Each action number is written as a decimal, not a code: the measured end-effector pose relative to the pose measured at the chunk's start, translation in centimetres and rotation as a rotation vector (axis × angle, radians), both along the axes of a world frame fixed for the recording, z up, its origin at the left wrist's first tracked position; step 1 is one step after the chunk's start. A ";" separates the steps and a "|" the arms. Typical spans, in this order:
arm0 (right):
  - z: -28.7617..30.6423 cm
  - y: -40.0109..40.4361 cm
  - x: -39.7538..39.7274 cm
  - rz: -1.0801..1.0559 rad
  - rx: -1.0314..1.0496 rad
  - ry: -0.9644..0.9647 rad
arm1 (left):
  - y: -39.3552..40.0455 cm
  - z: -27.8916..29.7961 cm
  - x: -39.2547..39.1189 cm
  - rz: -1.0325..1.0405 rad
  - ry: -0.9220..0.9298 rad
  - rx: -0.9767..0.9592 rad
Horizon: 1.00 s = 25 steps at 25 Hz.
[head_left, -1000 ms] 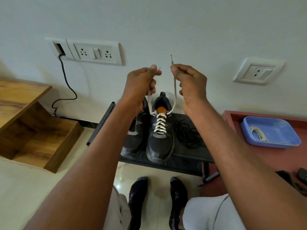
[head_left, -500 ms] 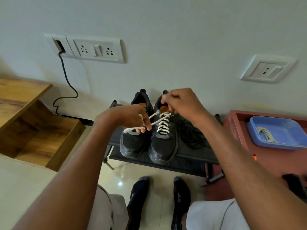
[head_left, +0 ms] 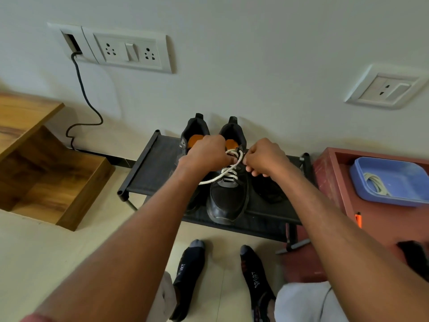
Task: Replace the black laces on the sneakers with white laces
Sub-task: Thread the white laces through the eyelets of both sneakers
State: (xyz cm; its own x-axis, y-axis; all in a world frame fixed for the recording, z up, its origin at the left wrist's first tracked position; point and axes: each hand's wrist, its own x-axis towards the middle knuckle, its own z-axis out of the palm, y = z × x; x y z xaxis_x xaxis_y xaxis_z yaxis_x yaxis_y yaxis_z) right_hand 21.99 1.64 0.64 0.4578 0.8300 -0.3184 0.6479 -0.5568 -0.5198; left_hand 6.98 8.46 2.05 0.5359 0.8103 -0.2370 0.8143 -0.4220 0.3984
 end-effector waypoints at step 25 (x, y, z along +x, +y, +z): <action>-2.9 -0.2 4.3 -0.247 0.268 0.445 | 2.7 -2.3 -3.7 0.209 -0.004 0.234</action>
